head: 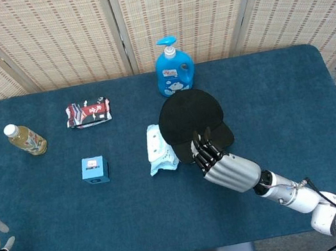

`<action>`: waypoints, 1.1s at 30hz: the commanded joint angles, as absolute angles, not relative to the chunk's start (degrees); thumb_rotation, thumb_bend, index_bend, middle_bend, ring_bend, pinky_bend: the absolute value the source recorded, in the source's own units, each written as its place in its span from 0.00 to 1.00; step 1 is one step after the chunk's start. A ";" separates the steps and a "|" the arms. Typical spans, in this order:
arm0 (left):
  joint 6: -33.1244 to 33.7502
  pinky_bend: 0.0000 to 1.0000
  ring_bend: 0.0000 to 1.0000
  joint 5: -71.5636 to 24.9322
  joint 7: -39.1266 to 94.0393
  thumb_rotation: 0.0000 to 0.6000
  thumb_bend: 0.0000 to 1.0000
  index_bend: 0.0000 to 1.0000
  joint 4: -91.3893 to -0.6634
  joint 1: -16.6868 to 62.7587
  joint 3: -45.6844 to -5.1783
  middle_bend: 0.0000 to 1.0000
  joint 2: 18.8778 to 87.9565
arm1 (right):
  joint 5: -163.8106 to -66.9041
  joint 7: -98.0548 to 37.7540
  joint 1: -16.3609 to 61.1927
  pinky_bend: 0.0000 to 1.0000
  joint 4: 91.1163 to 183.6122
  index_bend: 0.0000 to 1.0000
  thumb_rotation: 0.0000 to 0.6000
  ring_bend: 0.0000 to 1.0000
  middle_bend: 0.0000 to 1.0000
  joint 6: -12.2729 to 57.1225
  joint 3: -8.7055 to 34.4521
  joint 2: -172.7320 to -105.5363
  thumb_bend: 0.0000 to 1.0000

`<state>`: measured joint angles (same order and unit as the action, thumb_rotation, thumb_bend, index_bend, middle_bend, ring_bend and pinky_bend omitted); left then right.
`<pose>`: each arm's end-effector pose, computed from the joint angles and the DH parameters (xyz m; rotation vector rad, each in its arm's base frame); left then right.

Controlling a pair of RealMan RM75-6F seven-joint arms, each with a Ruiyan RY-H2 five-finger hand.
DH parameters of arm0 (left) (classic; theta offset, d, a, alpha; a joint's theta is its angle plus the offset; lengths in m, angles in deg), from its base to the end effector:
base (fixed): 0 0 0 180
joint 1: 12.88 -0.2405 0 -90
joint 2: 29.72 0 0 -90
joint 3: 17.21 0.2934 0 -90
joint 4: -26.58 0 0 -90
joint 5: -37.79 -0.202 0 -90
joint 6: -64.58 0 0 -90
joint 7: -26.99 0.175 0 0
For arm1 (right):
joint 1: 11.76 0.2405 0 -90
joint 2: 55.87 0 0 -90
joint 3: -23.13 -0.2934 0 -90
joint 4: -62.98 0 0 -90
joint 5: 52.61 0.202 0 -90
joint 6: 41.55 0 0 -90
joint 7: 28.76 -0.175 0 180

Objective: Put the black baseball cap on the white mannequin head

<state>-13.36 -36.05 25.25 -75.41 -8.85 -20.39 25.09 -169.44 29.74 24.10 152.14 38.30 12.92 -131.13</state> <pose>-0.3587 0.2033 0.2168 -1.2405 -1.1135 -0.7587 -0.1006 -0.3106 0.0999 1.6456 0.7353 0.9447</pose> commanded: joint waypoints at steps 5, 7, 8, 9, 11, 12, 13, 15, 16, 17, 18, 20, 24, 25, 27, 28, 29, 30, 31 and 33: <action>-13.46 0.94 0.69 -35.88 25.33 1.00 0.22 0.56 -75.43 -8.97 -20.38 0.75 25.01 | -170.11 28.36 23.56 0.32 149.64 0.70 1.00 0.26 0.42 37.84 14.30 -132.72 0.43; -13.52 0.94 0.69 -35.78 25.32 1.00 0.22 0.56 -75.48 -9.02 -20.41 0.75 24.96 | -170.36 28.06 23.36 0.32 149.06 0.70 1.00 0.26 0.42 37.79 14.77 -133.26 0.44; -13.55 0.94 0.69 -35.74 25.29 1.00 0.22 0.56 -75.53 -9.04 -20.43 0.75 24.91 | -170.50 27.89 23.21 0.32 148.81 0.70 1.00 0.26 0.42 37.81 15.06 -133.55 0.43; -13.58 0.94 0.69 -35.72 25.27 1.00 0.22 0.56 -75.56 -9.06 -20.44 0.75 24.88 | -170.61 27.81 23.09 0.32 148.62 0.70 1.00 0.26 0.42 37.84 15.25 -133.75 0.43; -13.62 0.94 0.69 -35.69 25.25 1.00 0.22 0.56 -75.65 -9.11 -20.44 0.75 24.82 | -170.73 27.53 22.79 0.32 148.27 0.70 1.00 0.26 0.42 37.88 15.65 -134.13 0.43; -13.61 0.94 0.69 -35.69 25.24 1.00 0.21 0.56 -75.68 -9.11 -20.44 0.75 24.81 | -170.77 27.45 22.67 0.32 148.09 0.70 1.00 0.26 0.42 37.90 15.78 -134.27 0.43; -13.58 0.94 0.69 -35.68 25.22 1.00 0.21 0.56 -75.68 -9.10 -20.44 0.75 24.81 | -170.74 27.36 22.54 0.32 147.93 0.70 1.00 0.26 0.42 37.92 15.87 -134.41 0.43; -13.51 0.94 0.69 -35.68 25.19 1.00 0.21 0.56 -75.68 -9.08 -20.43 0.75 24.83 | -170.59 27.04 22.23 0.32 147.61 0.70 1.00 0.26 0.42 38.06 16.02 -134.71 0.43; -13.48 0.94 0.69 -35.69 25.18 1.00 0.22 0.56 -75.71 -9.08 -20.41 0.75 24.83 | -170.57 26.84 22.12 0.32 147.52 0.70 1.00 0.26 0.42 38.15 16.09 -134.80 0.43; -13.46 0.94 0.69 -35.72 25.20 1.00 0.22 0.56 -75.73 -9.07 -20.40 0.75 24.84 | -170.61 26.50 21.97 0.32 147.43 0.70 1.00 0.26 0.42 38.31 16.23 -134.88 0.43; -13.43 0.94 0.69 -35.71 25.21 1.00 0.21 0.56 -75.72 -9.06 -20.39 0.75 24.86 | -170.70 26.27 21.85 0.32 147.42 0.70 1.00 0.26 0.42 38.49 16.34 -134.89 0.43; -13.29 0.94 0.69 -35.63 25.23 1.00 0.22 0.56 -75.64 -9.01 -20.39 0.75 24.93 | -171.04 25.88 21.55 0.32 147.46 0.70 1.00 0.26 0.42 38.91 16.68 -134.90 0.43; -13.07 0.94 0.69 -35.69 25.35 1.00 0.21 0.56 -75.57 -8.94 -20.30 0.75 25.07 | -171.85 25.08 20.57 0.32 147.72 0.70 1.00 0.26 0.42 40.38 17.39 -135.00 0.43; -13.05 0.94 0.69 -35.74 25.37 1.00 0.22 0.56 -75.56 -8.93 -20.27 0.75 25.09 | -171.99 24.96 20.37 0.32 147.74 0.70 1.00 0.26 0.42 40.64 17.51 -135.02 0.43; -13.04 0.94 0.69 -35.84 25.43 1.00 0.22 0.56 -75.55 -8.91 -20.23 0.75 25.17 | -172.25 24.67 19.94 0.32 147.71 0.70 1.00 0.26 0.42 41.11 17.76 -135.08 0.43; -13.02 0.94 0.69 -35.88 25.46 1.00 0.22 0.56 -75.57 -8.89 -20.21 0.75 25.20 | -172.29 24.54 19.78 0.32 147.66 0.70 1.00 0.26 0.42 41.23 17.83 -135.09 0.44; -12.99 0.94 0.69 -35.89 25.49 1.00 0.22 0.56 -75.55 -8.87 -20.20 0.75 25.23 | -172.36 24.43 19.64 0.32 147.57 0.70 1.00 0.26 0.42 41.29 17.93 -135.10 0.43; -12.95 0.94 0.69 -35.92 25.55 1.00 0.22 0.56 -75.52 -8.85 -20.18 0.75 25.27 | -172.45 24.35 19.46 0.32 147.40 0.70 1.00 0.26 0.42 41.35 18.05 -135.15 0.43; -12.94 0.94 0.69 -35.94 25.59 1.00 0.22 0.56 -75.51 -8.84 -20.16 0.75 25.28 | -172.47 24.28 19.31 0.32 147.29 0.70 1.00 0.26 0.42 41.39 18.14 -135.20 0.43; -12.89 0.94 0.69 -35.97 25.68 1.00 0.22 0.56 -75.55 -8.80 -20.15 0.75 25.29 | -172.48 24.12 18.89 0.32 146.98 0.70 1.00 0.26 0.42 41.52 18.38 -135.46 0.43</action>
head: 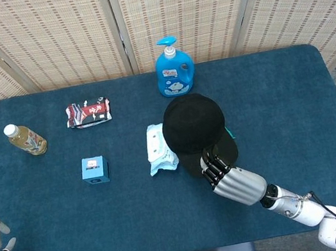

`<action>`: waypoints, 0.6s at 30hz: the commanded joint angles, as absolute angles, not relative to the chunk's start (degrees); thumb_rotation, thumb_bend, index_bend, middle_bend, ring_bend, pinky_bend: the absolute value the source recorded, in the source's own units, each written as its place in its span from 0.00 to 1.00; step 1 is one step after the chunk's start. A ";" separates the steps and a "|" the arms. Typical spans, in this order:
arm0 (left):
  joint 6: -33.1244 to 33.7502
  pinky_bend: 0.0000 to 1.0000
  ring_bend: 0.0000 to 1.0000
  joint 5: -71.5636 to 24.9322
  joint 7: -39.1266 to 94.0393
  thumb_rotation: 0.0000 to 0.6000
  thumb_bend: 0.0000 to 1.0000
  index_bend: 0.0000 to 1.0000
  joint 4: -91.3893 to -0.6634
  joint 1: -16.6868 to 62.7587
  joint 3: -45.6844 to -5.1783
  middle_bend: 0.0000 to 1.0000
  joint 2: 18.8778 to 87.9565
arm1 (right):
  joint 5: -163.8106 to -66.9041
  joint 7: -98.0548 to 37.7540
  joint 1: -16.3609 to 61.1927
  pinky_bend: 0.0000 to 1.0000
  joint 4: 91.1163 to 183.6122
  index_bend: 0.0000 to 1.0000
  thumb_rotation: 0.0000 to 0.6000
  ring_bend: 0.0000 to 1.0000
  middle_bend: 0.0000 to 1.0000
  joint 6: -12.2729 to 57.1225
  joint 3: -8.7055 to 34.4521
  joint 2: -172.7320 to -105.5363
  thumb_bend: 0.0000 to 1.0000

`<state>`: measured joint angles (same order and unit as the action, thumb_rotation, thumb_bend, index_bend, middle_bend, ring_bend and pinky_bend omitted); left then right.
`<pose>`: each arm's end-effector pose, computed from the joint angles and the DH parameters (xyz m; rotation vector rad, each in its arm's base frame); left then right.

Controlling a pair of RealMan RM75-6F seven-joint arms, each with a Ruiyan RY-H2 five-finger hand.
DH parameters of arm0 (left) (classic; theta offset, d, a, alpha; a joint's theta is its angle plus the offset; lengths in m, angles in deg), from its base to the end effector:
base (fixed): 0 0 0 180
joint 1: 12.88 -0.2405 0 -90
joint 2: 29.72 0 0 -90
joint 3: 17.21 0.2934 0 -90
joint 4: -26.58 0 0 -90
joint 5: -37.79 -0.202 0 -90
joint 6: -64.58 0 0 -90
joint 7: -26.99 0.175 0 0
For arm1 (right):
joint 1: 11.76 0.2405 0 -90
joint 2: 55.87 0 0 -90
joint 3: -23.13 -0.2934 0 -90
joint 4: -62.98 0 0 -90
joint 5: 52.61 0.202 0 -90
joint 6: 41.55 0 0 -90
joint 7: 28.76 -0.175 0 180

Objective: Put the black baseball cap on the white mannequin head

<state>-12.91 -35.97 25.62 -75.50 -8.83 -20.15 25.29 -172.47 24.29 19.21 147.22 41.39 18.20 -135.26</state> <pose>-0.3594 0.2022 0.2135 -1.2467 -1.1229 -0.7488 -0.1405 -0.2825 0.0693 1.7611 0.6133 0.9791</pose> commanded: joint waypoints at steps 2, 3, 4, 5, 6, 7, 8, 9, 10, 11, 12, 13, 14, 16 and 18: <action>-12.88 0.94 0.69 -36.00 25.68 1.00 0.22 0.56 -75.45 -8.82 -20.11 0.75 25.34 | -172.47 23.83 18.58 0.32 146.70 0.70 1.00 0.26 0.42 41.59 18.57 -135.64 0.43; -12.86 0.94 0.69 -36.00 25.64 1.00 0.21 0.56 -75.42 -8.81 -20.10 0.75 25.33 | -172.50 23.74 18.44 0.32 146.53 0.70 1.00 0.26 0.42 41.65 18.64 -135.72 0.42; -12.84 0.94 0.69 -36.01 25.60 1.00 0.21 0.56 -75.43 -8.82 -20.09 0.75 25.29 | -172.53 23.63 18.30 0.32 146.38 0.70 1.00 0.26 0.42 41.71 18.74 -135.79 0.41; -12.84 0.94 0.69 -36.02 25.58 1.00 0.21 0.56 -75.45 -8.81 -20.09 0.75 25.25 | -172.52 23.49 18.14 0.32 146.27 0.69 1.00 0.26 0.42 41.80 18.82 -135.87 0.40; -12.84 0.94 0.69 -36.00 25.59 1.00 0.22 0.56 -75.47 -8.82 -20.10 0.75 25.21 | -172.46 23.37 17.90 0.32 146.16 0.67 1.00 0.26 0.42 41.97 18.87 -135.97 0.37; -12.86 0.94 0.69 -35.97 25.58 1.00 0.21 0.56 -75.47 -8.82 -20.11 0.75 25.18 | -172.34 23.29 17.69 0.32 146.15 0.65 1.00 0.26 0.42 42.08 18.90 -136.02 0.35; -12.90 0.94 0.69 -36.01 25.55 1.00 0.22 0.56 -75.52 -8.84 -20.11 0.75 25.11 | -172.06 23.24 17.37 0.32 146.32 0.60 1.00 0.26 0.42 42.15 18.92 -136.03 0.33; -12.93 0.94 0.69 -36.04 25.54 1.00 0.21 0.56 -75.56 -8.86 -20.11 0.75 25.06 | -171.77 23.31 17.08 0.31 146.58 0.54 1.00 0.26 0.41 42.17 18.92 -136.00 0.30; -12.95 0.94 0.69 -36.05 25.53 1.00 0.22 0.56 -75.58 -8.87 -20.10 0.75 25.03 | -171.36 23.56 16.74 0.31 146.96 0.46 1.00 0.26 0.40 42.09 18.90 -135.91 0.28; -12.96 0.94 0.69 -36.06 25.50 1.00 0.22 0.56 -75.58 -8.88 -20.10 0.75 25.00 | -170.90 23.91 16.36 0.30 147.49 0.40 1.00 0.25 0.40 41.96 18.86 -135.77 0.25; -12.94 0.94 0.69 -36.08 25.48 1.00 0.22 0.56 -75.58 -8.88 -20.08 0.75 24.97 | -170.19 24.51 15.78 0.29 148.37 0.33 1.00 0.24 0.39 41.76 18.83 -135.54 0.22; -12.91 0.94 0.69 -36.09 25.48 1.00 0.22 0.56 -75.58 -8.88 -20.06 0.75 24.95 | -169.59 25.00 15.32 0.28 149.15 0.28 1.00 0.24 0.38 41.55 18.83 -135.34 0.19; -12.87 0.94 0.69 -36.09 25.49 1.00 0.22 0.56 -75.57 -8.87 -20.05 0.75 24.94 | -168.93 25.60 14.71 0.28 150.21 0.22 1.00 0.23 0.37 41.33 18.88 -135.04 0.16; -12.82 0.94 0.69 -36.11 25.48 1.00 0.22 0.56 -75.55 -8.83 -20.05 0.75 24.99 | -168.35 26.13 13.98 0.26 151.61 0.12 1.00 0.21 0.35 41.21 19.00 -134.55 0.11; -12.84 0.94 0.69 -36.21 25.56 1.00 0.22 0.56 -75.72 -8.74 -20.12 0.75 24.95 | -168.08 26.18 13.25 0.26 152.84 0.05 1.00 0.21 0.35 41.46 19.17 -134.05 0.07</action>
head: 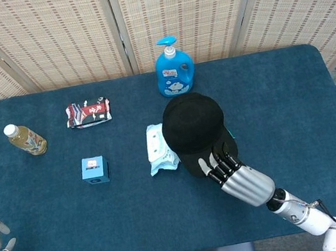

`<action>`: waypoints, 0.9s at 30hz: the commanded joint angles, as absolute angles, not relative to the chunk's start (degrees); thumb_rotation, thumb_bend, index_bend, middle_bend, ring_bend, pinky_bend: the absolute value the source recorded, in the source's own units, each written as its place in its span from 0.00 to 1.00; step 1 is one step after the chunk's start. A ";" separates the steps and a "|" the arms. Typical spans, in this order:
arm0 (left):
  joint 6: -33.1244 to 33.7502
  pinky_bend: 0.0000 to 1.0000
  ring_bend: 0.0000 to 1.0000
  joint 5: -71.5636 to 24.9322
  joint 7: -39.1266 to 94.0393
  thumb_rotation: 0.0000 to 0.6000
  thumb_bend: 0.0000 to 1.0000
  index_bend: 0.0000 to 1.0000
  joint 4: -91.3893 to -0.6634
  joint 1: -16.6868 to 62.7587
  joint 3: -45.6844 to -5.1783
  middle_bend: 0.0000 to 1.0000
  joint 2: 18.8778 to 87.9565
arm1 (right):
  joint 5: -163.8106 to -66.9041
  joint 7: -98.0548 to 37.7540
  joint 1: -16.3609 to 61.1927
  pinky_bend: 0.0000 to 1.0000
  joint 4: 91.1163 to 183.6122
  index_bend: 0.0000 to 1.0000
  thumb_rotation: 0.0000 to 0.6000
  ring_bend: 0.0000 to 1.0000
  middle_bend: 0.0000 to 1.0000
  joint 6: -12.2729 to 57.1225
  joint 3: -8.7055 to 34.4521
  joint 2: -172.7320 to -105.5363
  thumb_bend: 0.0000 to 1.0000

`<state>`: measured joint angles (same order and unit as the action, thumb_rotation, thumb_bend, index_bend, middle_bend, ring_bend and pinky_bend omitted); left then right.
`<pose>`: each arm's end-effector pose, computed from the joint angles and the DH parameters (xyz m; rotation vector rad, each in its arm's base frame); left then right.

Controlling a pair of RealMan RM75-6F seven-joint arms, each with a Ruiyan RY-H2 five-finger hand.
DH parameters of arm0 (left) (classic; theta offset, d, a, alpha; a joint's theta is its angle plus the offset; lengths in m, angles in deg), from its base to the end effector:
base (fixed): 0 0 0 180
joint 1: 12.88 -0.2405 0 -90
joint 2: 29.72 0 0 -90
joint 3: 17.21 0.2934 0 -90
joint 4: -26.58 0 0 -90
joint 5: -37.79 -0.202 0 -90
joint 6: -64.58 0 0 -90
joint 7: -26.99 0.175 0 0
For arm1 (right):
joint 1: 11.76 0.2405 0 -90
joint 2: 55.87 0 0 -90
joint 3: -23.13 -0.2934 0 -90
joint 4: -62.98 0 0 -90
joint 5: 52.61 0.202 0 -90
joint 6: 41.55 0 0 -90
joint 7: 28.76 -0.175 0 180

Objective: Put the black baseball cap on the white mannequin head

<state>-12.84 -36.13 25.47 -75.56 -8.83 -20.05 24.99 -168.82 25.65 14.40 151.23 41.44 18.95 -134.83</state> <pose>-0.3591 0.2019 0.2147 -1.2501 -1.1223 -0.7471 -0.1579 -0.2690 0.0736 1.7601 0.4508 0.9270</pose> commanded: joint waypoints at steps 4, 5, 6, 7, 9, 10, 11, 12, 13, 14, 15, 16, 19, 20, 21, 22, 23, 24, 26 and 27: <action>-13.24 0.93 0.68 -36.53 25.49 1.00 0.21 0.56 -75.65 -8.86 -20.12 0.75 24.88 | -167.50 26.85 11.31 0.25 155.57 0.00 1.00 0.19 0.33 41.90 19.98 -132.62 0.00; -13.45 0.93 0.68 -36.68 25.59 1.00 0.22 0.56 -75.69 -8.90 -20.12 0.74 24.85 | -167.09 27.17 10.43 0.24 156.84 0.00 1.00 0.19 0.32 42.23 20.26 -131.99 0.00; -13.62 0.92 0.68 -36.79 25.67 1.00 0.22 0.56 -75.77 -8.90 -20.19 0.74 24.82 | -166.64 27.59 9.61 0.24 157.91 0.00 1.00 0.18 0.31 42.54 20.49 -131.48 0.00; -13.87 0.92 0.67 -36.95 25.64 1.00 0.22 0.56 -75.87 -8.94 -20.25 0.74 24.81 | -166.10 28.00 8.74 0.24 159.15 0.00 1.00 0.18 0.30 42.77 20.79 -130.85 0.00; -14.35 0.91 0.67 -37.39 25.55 1.00 0.22 0.55 -76.17 -9.01 -20.32 0.74 24.68 | -164.21 28.43 6.49 0.24 162.60 0.00 1.00 0.18 0.30 43.29 21.65 -129.05 0.00; -14.55 0.91 0.67 -37.59 25.63 1.00 0.22 0.55 -76.31 -9.04 -20.32 0.73 24.61 | -163.01 28.60 5.29 0.24 164.22 0.00 1.00 0.18 0.30 43.75 21.98 -128.32 0.00; -14.88 0.91 0.66 -37.91 25.73 1.00 0.21 0.55 -76.51 -9.10 -20.33 0.73 24.55 | -161.42 28.50 3.71 0.24 166.31 0.00 1.00 0.18 0.29 44.48 22.45 -127.37 0.00; -15.09 0.91 0.66 -38.15 25.76 1.00 0.21 0.55 -76.70 -9.15 -20.32 0.73 24.50 | -160.40 28.02 2.61 0.24 167.62 0.00 1.00 0.17 0.29 45.25 22.72 -126.73 0.00; -15.28 0.90 0.66 -38.37 25.76 1.00 0.21 0.55 -76.90 -9.20 -20.29 0.73 24.44 | -159.57 27.27 1.60 0.24 168.59 0.01 1.00 0.17 0.29 46.20 22.88 -126.17 0.00; -15.52 0.90 0.66 -38.69 25.79 1.00 0.21 0.55 -77.16 -9.26 -20.26 0.73 24.36 | -158.59 25.85 0.35 0.24 169.33 0.01 1.00 0.17 0.29 47.54 23.05 -125.55 0.00; -15.70 0.90 0.66 -38.89 25.84 1.00 0.21 0.55 -77.35 -9.30 -20.24 0.73 24.30 | -158.00 24.44 -0.49 0.24 169.52 0.02 1.00 0.17 0.28 48.56 23.14 -125.21 0.00; -15.85 0.90 0.66 -39.08 25.86 1.00 0.21 0.55 -77.49 -9.34 -20.21 0.72 24.26 | -157.43 22.76 -1.29 0.24 169.43 0.03 1.00 0.17 0.28 49.69 23.16 -125.05 0.00; -16.19 0.88 0.65 -39.48 26.07 1.00 0.22 0.55 -77.79 -9.40 -20.18 0.72 24.18 | -155.82 16.30 -3.56 0.24 167.41 0.05 1.00 0.17 0.28 53.38 22.87 -125.21 0.00; -16.24 0.88 0.65 -39.50 26.12 1.00 0.21 0.55 -77.84 -9.39 -20.20 0.72 24.16 | -155.16 13.34 -4.39 0.24 166.07 0.06 1.00 0.17 0.28 55.00 22.55 -125.61 0.00; -16.26 0.87 0.65 -39.53 26.14 1.00 0.21 0.55 -77.86 -9.38 -20.20 0.72 24.15 | -154.60 10.96 -5.01 0.24 164.87 0.06 1.00 0.17 0.28 56.20 22.28 -126.03 0.00; -16.31 0.87 0.65 -39.57 26.21 1.00 0.21 0.54 -77.86 -9.38 -20.21 0.72 24.20 | -153.89 8.50 -5.60 0.24 163.61 0.07 1.00 0.17 0.28 57.34 21.97 -126.49 0.00; -16.39 0.86 0.64 -39.49 26.31 1.00 0.21 0.54 -77.84 -9.39 -20.25 0.72 24.23 | -152.68 5.18 -6.41 0.24 161.84 0.08 1.00 0.17 0.28 58.70 21.55 -127.20 0.00; -16.46 0.86 0.64 -39.46 26.32 1.00 0.21 0.54 -77.79 -9.43 -20.26 0.72 24.24 | -151.76 2.66 -6.93 0.24 160.47 0.09 1.00 0.17 0.28 59.57 21.18 -127.70 0.00; -16.63 0.85 0.64 -39.37 26.28 1.00 0.22 0.54 -77.72 -9.50 -20.33 0.71 24.14 | -149.42 -3.09 -8.00 0.24 157.37 0.10 1.00 0.17 0.28 61.05 20.30 -128.69 0.00; -16.66 0.85 0.64 -39.30 26.30 1.00 0.21 0.54 -77.68 -9.52 -20.35 0.71 24.13 | -148.51 -5.17 -8.39 0.24 156.06 0.11 1.00 0.17 0.28 61.52 19.90 -129.03 0.00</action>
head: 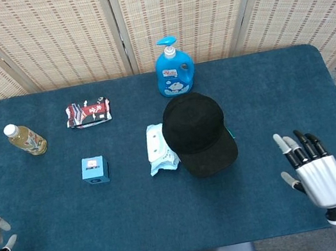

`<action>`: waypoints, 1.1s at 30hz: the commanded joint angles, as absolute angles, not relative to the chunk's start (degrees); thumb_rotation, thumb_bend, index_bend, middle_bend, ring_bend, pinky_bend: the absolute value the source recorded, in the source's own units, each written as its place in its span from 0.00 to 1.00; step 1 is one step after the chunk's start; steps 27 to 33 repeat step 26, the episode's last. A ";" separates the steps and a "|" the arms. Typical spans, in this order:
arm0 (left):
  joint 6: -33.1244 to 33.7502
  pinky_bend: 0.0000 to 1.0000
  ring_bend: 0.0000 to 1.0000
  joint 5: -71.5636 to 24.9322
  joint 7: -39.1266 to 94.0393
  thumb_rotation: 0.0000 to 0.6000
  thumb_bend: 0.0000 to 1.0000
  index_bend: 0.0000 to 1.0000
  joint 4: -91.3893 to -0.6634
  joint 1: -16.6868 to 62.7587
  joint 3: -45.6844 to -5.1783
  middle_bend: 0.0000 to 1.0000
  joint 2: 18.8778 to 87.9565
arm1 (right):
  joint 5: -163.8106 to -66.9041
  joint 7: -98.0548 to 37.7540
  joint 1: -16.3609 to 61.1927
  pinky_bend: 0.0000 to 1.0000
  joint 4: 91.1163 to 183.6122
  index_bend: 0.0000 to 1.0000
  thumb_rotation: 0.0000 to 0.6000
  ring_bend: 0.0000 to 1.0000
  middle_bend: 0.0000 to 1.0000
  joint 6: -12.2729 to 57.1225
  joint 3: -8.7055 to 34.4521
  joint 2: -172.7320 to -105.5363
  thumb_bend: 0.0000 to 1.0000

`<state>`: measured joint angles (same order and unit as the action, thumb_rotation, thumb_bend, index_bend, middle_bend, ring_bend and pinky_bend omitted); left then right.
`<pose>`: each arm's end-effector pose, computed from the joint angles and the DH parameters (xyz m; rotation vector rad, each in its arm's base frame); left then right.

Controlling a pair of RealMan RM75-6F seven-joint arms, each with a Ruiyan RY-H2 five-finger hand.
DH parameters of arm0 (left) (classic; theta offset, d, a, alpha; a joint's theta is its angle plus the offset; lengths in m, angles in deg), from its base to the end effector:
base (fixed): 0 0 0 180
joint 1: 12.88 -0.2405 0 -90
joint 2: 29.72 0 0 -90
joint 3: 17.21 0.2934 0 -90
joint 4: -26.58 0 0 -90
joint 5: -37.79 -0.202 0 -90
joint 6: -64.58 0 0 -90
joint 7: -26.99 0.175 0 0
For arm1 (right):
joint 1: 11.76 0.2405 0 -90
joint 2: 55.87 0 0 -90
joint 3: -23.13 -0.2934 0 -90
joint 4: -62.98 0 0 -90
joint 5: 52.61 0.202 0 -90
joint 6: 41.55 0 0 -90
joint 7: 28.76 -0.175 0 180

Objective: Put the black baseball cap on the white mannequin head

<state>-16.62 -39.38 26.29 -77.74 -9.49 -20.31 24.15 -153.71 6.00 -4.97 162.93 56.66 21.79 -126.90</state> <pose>-0.3407 0.2014 0.2230 -1.2645 -1.0596 -0.8118 -0.2485 -0.2047 0.1596 1.4662 -0.3461 0.9319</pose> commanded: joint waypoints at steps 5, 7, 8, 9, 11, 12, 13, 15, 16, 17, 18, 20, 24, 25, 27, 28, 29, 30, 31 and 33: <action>-16.68 0.85 0.64 -38.75 27.01 1.00 0.21 0.54 -77.50 -9.49 -20.48 0.71 24.35 | -144.92 -15.95 -9.80 0.24 151.04 0.14 1.00 0.17 0.28 63.17 17.77 -129.94 0.00; -16.54 0.85 0.64 -38.52 27.41 1.00 0.21 0.54 -77.44 -9.46 -20.45 0.71 24.48 | -144.03 -19.53 -10.10 0.24 150.03 0.15 1.00 0.17 0.29 63.21 17.27 -129.92 0.00; -16.45 0.85 0.64 -38.40 27.54 1.00 0.21 0.54 -77.43 -9.44 -20.43 0.71 24.55 | -143.60 -20.98 -10.20 0.24 149.68 0.16 1.00 0.17 0.29 63.03 17.09 -129.83 0.00; -16.28 0.85 0.64 -38.26 27.78 1.00 0.21 0.54 -77.31 -9.39 -20.38 0.71 24.75 | -143.13 -22.22 -10.26 0.24 149.63 0.17 1.00 0.17 0.29 62.54 16.96 -129.52 0.00; -16.21 0.85 0.64 -38.13 28.21 1.00 0.22 0.54 -77.14 -9.34 -20.35 0.71 25.06 | -143.01 -23.36 -10.30 0.24 149.71 0.17 1.00 0.17 0.29 62.16 16.77 -128.95 0.00; -16.15 0.85 0.64 -38.12 28.37 1.00 0.22 0.54 -77.07 -9.32 -20.30 0.71 25.18 | -142.98 -23.73 -10.32 0.24 149.66 0.17 1.00 0.17 0.29 62.12 16.63 -128.91 0.00; -16.13 0.85 0.64 -38.10 28.47 1.00 0.22 0.54 -77.04 -9.31 -20.29 0.71 25.25 | -142.94 -24.09 -10.31 0.24 149.61 0.17 1.00 0.17 0.29 61.92 16.59 -128.87 0.00; -16.12 0.85 0.64 -38.22 28.71 1.00 0.22 0.54 -77.12 -9.35 -20.14 0.71 25.28 | -142.68 -25.14 -10.18 0.24 149.63 0.18 1.00 0.17 0.29 60.89 16.63 -128.53 0.00; -16.10 0.85 0.64 -38.30 28.86 1.00 0.22 0.54 -77.23 -9.34 -20.08 0.71 25.25 | -142.53 -25.45 -10.07 0.24 149.62 0.18 1.00 0.17 0.29 60.43 16.58 -128.36 0.00; -16.13 0.85 0.64 -38.39 28.99 1.00 0.22 0.54 -77.37 -9.34 -20.05 0.71 25.23 | -142.39 -25.66 -9.97 0.24 149.57 0.18 1.00 0.17 0.29 60.07 16.48 -128.21 0.00; -16.28 0.85 0.64 -38.47 29.13 1.00 0.22 0.54 -77.56 -9.39 -20.03 0.71 25.20 | -142.20 -25.85 -9.87 0.24 149.51 0.18 1.00 0.17 0.29 59.72 16.29 -128.07 0.00; -16.56 0.85 0.64 -38.54 29.41 1.00 0.22 0.54 -77.94 -9.56 -19.94 0.71 25.19 | -142.06 -26.36 -9.72 0.24 149.47 0.18 1.00 0.17 0.29 59.41 15.95 -127.90 0.00; -15.92 0.85 0.64 -38.01 29.65 1.00 0.22 0.54 -77.93 -9.41 -19.85 0.71 25.46 | -141.47 -27.69 -9.72 0.24 149.33 0.18 1.00 0.17 0.29 58.73 15.58 -127.68 0.00; -15.72 0.85 0.64 -37.88 29.68 1.00 0.22 0.54 -77.86 -9.34 -19.83 0.71 25.55 | -141.40 -27.84 -9.71 0.24 149.35 0.19 1.00 0.17 0.29 58.59 15.52 -127.59 0.00; -15.41 0.85 0.64 -37.74 29.67 1.00 0.22 0.54 -77.71 -9.27 -19.76 0.71 25.68 | -141.37 -28.03 -9.70 0.24 149.39 0.19 1.00 0.17 0.29 58.56 15.39 -127.53 0.00; -15.41 0.85 0.64 -37.74 29.67 1.00 0.22 0.54 -77.71 -9.27 -19.76 0.71 25.68 | -141.37 -28.03 -9.70 0.24 149.39 0.19 1.00 0.17 0.29 58.56 15.39 -127.53 0.00; -15.41 0.85 0.64 -37.74 29.67 1.00 0.22 0.54 -77.71 -9.27 -19.76 0.71 25.68 | -141.37 -28.03 -9.70 0.24 149.39 0.19 1.00 0.17 0.29 58.56 15.39 -127.53 0.00; -15.41 0.85 0.64 -37.74 29.67 1.00 0.22 0.54 -77.71 -9.27 -19.76 0.71 25.68 | -141.37 -28.03 -9.70 0.24 149.39 0.19 1.00 0.17 0.29 58.56 15.39 -127.53 0.00; -15.41 0.85 0.64 -37.74 29.67 1.00 0.22 0.54 -77.71 -9.27 -19.76 0.71 25.68 | -141.37 -28.03 -9.70 0.24 149.39 0.19 1.00 0.17 0.29 58.56 15.39 -127.53 0.00; -15.41 0.85 0.64 -37.74 29.67 1.00 0.22 0.54 -77.71 -9.27 -19.76 0.71 25.68 | -141.37 -28.03 -9.70 0.24 149.39 0.19 1.00 0.17 0.29 58.56 15.39 -127.53 0.00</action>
